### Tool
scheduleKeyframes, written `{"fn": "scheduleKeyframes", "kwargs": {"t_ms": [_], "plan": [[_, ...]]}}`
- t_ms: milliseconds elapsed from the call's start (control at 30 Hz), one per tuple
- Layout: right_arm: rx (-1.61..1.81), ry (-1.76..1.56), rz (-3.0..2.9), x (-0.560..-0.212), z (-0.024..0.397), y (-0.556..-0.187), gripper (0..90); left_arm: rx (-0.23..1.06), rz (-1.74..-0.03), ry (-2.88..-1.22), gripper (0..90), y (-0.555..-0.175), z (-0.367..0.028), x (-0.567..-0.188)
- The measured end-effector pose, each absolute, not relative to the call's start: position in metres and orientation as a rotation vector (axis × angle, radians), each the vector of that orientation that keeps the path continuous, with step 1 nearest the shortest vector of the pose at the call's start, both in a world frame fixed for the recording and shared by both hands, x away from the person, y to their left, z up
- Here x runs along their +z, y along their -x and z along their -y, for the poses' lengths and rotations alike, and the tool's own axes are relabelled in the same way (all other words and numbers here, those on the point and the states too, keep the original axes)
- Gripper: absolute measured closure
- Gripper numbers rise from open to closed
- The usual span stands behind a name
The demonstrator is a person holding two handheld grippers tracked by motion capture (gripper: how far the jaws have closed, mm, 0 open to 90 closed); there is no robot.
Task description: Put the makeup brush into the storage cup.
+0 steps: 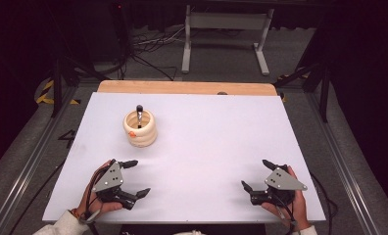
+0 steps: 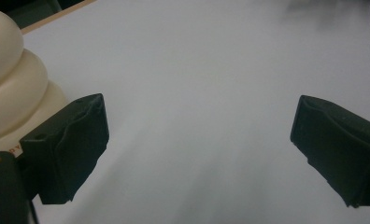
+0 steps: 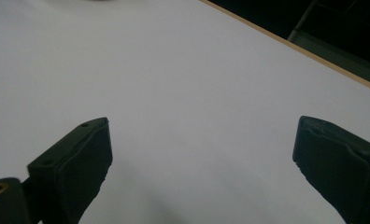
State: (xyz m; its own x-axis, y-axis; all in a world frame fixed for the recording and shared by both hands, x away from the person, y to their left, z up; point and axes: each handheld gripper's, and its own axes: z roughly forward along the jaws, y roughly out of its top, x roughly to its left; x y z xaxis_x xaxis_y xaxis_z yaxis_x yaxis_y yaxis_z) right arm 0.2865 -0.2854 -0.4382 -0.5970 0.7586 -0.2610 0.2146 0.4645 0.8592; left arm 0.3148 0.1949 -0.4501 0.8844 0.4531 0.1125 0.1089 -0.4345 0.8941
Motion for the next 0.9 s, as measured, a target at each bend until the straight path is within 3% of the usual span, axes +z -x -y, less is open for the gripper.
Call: {"fn": "scheduleKeyframes", "kwargs": {"t_ms": [900], "plan": [[1.079,-0.786,-2.102,-0.4385,0.2808,-0.2879,5.9,0.421,-0.419,-2.006,5.6,-0.3178,-0.1975,-0.4505]]}}
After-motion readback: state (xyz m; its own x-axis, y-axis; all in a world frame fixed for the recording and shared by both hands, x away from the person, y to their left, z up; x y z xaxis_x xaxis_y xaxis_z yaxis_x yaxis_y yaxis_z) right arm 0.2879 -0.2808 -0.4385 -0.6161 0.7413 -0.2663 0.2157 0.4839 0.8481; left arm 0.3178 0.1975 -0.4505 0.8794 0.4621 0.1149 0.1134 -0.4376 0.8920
